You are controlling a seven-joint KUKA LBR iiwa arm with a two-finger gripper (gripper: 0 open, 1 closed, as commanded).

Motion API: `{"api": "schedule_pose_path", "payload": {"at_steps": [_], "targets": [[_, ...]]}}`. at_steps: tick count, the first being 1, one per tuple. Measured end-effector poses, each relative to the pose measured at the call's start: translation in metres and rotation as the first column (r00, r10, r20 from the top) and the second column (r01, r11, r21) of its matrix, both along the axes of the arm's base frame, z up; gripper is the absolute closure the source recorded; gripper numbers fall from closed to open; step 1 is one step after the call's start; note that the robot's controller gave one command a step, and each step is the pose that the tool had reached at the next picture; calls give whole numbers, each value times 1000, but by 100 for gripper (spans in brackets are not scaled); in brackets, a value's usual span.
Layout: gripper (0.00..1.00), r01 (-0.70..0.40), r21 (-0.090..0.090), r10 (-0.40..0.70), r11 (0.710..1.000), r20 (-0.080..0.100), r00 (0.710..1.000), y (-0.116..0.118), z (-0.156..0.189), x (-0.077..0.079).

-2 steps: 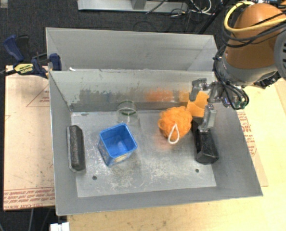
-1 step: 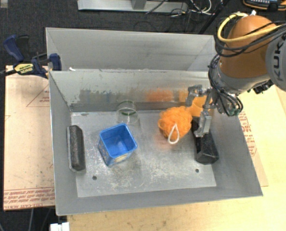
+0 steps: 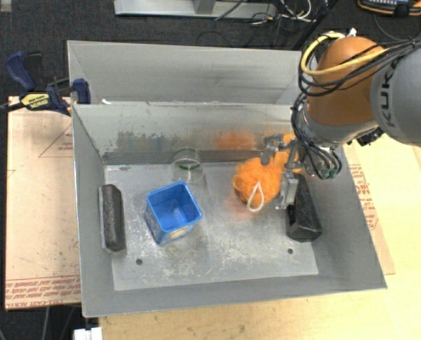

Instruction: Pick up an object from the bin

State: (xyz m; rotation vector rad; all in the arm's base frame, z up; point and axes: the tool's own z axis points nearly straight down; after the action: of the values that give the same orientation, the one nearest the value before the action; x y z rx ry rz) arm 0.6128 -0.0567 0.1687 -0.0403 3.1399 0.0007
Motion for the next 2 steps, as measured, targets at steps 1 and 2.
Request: {"api": "schedule_pose_path", "payload": {"at_steps": [1, 2], "targets": [[0, -27, -1, 27, 1000, 16, 1000, -4, -42, -1], [0, -63, -1, 63, 998, 12, 998, 4, -76, 5]]}}
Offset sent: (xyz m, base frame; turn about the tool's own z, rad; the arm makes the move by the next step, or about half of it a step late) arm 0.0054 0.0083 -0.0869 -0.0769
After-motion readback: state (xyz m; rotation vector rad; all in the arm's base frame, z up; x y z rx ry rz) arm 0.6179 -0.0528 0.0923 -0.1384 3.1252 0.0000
